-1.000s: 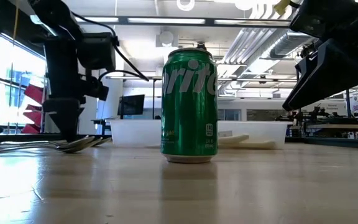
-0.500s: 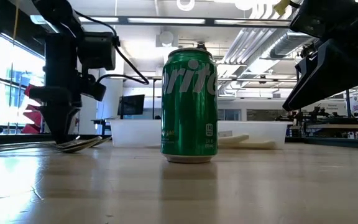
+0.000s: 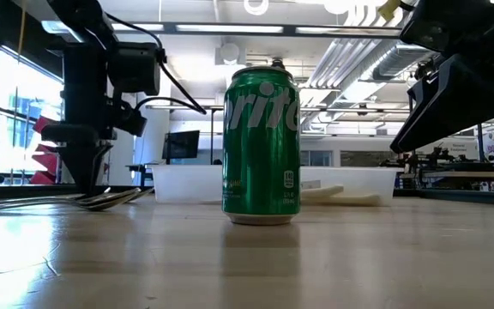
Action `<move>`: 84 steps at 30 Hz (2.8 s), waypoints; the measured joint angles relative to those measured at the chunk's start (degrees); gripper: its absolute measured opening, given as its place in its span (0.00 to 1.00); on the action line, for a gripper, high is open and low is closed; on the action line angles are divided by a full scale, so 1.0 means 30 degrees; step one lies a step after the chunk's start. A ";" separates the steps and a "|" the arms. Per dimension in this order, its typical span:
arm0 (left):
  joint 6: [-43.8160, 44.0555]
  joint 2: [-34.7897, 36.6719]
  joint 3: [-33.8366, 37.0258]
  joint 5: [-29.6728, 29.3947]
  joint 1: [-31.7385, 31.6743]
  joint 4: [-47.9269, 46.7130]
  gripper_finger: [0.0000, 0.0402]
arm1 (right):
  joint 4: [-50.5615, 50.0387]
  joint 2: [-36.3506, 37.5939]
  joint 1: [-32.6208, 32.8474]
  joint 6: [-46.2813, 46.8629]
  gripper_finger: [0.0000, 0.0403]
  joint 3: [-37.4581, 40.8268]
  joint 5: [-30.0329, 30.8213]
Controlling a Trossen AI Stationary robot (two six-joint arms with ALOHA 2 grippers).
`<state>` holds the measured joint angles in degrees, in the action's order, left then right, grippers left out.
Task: Sort silverware
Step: Put the silver spoon into the silverware tray
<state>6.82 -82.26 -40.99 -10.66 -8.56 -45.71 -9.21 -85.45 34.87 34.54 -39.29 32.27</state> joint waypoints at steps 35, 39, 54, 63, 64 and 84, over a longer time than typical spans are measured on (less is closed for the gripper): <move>-0.0568 -0.1815 -0.0291 -0.0835 -0.1060 0.1461 0.31 | -0.0005 0.0000 0.0000 0.0036 0.25 0.0007 -0.0277; 0.0145 -0.1844 -0.0248 -0.2216 -0.1290 0.0583 0.29 | 0.0000 0.0003 -0.0004 0.0036 0.25 0.0007 -0.0277; -0.0502 -0.1103 -0.1239 -0.0375 -0.1583 0.0812 0.40 | 0.0000 0.0000 -0.0004 0.0026 0.25 0.0007 -0.0277; -0.1481 -0.2222 -0.1231 -0.0765 -0.2663 0.1017 0.44 | -0.0073 0.0007 -0.0007 0.0029 0.25 0.0007 -0.0291; -0.1509 -0.2424 -0.1236 -0.0765 -0.2795 0.1087 0.44 | -0.0080 0.0000 -0.0007 0.0043 0.25 0.0007 -0.0299; -0.2122 -0.3122 -0.3903 -0.2997 -0.3316 -0.2865 0.01 | -0.0126 0.0005 -0.0005 0.0049 0.25 0.0007 -0.0342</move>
<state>0.45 -91.62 -52.70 -19.65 -18.51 -54.31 -9.59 -85.43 34.86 34.69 -39.27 31.24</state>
